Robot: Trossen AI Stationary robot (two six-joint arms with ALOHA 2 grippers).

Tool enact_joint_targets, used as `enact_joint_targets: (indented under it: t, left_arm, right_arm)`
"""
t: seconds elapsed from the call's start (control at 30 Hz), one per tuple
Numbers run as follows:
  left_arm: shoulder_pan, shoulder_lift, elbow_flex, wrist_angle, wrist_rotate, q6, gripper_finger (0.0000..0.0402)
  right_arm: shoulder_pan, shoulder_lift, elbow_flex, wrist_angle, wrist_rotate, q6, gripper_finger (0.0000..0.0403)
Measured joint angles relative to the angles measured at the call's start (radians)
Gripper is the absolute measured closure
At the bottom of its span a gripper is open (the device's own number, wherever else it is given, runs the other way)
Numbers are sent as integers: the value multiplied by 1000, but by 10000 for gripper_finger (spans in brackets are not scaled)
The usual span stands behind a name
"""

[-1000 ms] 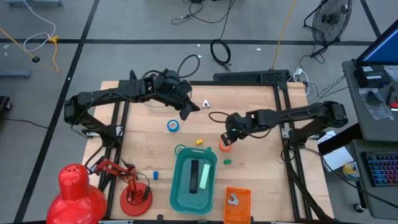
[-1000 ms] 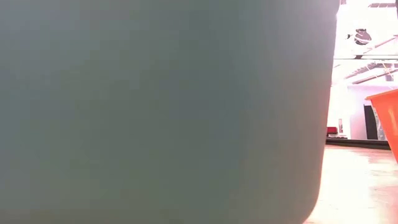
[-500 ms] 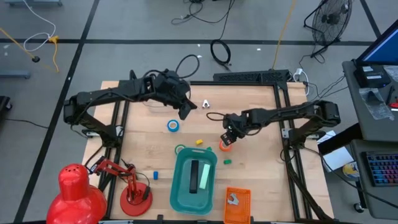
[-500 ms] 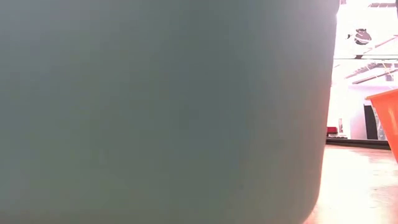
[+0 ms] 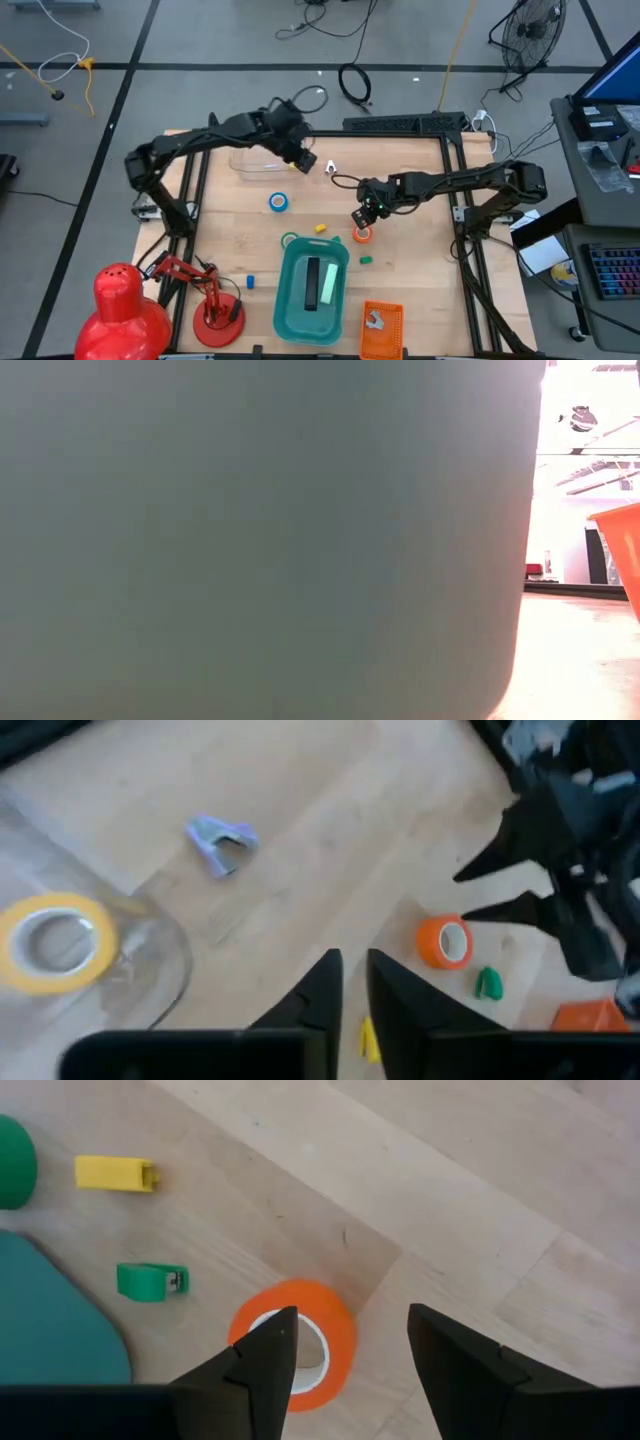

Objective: Pick and place Stapler, Stapler remover, tape
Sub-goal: Put the purple staple remover into the orange bin

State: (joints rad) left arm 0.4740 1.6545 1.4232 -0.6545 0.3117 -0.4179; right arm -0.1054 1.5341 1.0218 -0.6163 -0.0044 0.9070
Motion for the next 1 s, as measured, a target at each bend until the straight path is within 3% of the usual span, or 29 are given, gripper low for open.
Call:
enact_joint_targets:
  t: [0.13,0.23,0.33,0.47,0.63,0.83,1.0]
  left_arm:
    - [-38,122,175,-114,-6,166,299]
    - [-63,233,377,-286,-99,251,269]
    - [-57,353,569,-457,-160,261,252]
    - [-28,488,735,-621,-140,191,249]
    - [18,584,772,-686,-36,78,260]
    - [30,585,774,-645,-101,16,265]
    - [18,573,774,-641,94,113,265]
  right_arm:
    - [10,0,0,3,0,-2,219]
    - [10,0,0,2,0,-3,219]
    - [7,0,0,0,5,-2,218]
    - [-5,0,0,2,3,-3,221]
    - [-4,0,0,1,3,-3,222]
    - [-4,0,0,9,5,-3,224]
    - [-18,0,0,33,26,-3,223]
